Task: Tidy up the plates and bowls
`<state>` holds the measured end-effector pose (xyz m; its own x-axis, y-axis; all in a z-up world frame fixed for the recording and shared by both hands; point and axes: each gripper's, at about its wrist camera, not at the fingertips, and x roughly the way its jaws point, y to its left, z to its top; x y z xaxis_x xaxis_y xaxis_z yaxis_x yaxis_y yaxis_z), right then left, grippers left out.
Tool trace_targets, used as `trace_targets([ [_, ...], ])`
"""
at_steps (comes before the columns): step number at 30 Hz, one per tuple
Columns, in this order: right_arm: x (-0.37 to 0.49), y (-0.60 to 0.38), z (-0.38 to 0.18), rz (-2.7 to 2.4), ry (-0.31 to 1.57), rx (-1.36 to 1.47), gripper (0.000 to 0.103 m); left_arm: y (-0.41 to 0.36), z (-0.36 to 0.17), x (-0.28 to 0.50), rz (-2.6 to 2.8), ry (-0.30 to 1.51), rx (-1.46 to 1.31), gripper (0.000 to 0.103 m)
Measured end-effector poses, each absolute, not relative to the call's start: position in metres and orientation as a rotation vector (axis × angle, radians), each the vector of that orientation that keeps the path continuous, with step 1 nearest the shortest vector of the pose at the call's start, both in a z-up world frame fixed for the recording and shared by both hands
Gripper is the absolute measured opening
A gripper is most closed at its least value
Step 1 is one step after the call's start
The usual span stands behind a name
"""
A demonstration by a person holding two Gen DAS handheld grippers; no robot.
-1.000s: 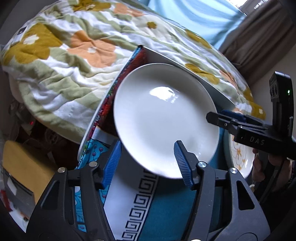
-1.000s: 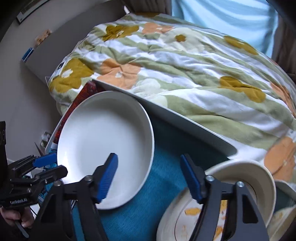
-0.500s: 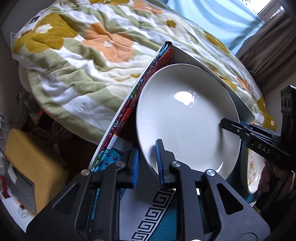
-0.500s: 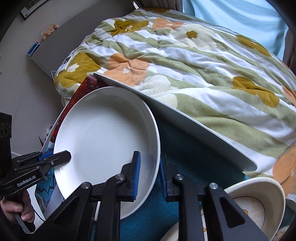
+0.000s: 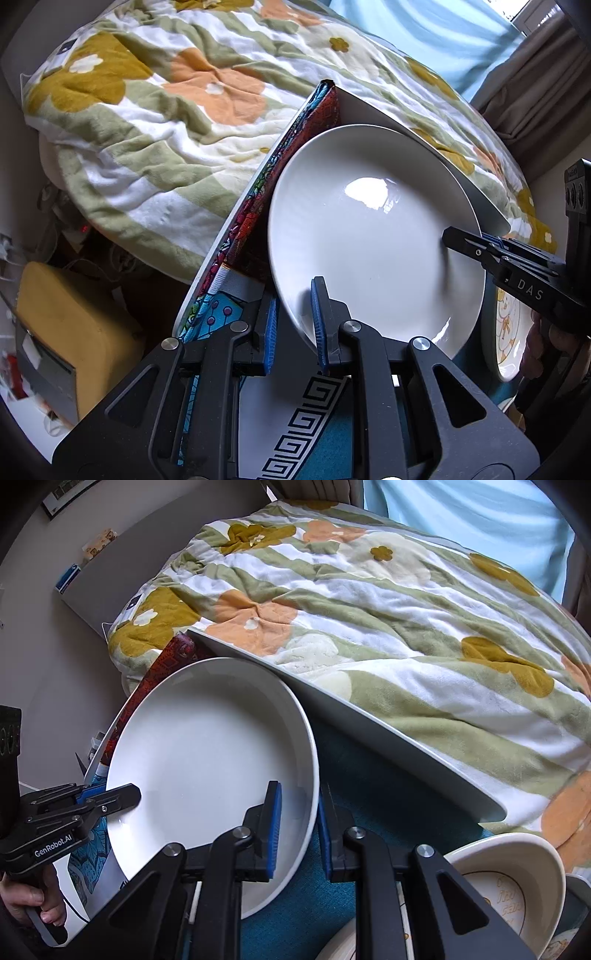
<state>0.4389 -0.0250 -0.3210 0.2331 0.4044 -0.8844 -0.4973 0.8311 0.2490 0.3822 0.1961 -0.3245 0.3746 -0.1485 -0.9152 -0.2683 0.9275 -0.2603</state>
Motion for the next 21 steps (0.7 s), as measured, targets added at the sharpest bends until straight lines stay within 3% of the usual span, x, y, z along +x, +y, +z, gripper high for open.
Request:
trace_targets([
  [21,0.395,-0.047,-0.271,0.564,1.044,-0.034,0.017,0.184,-0.268,0.360,0.013,1.082,-0.300,0.015],
])
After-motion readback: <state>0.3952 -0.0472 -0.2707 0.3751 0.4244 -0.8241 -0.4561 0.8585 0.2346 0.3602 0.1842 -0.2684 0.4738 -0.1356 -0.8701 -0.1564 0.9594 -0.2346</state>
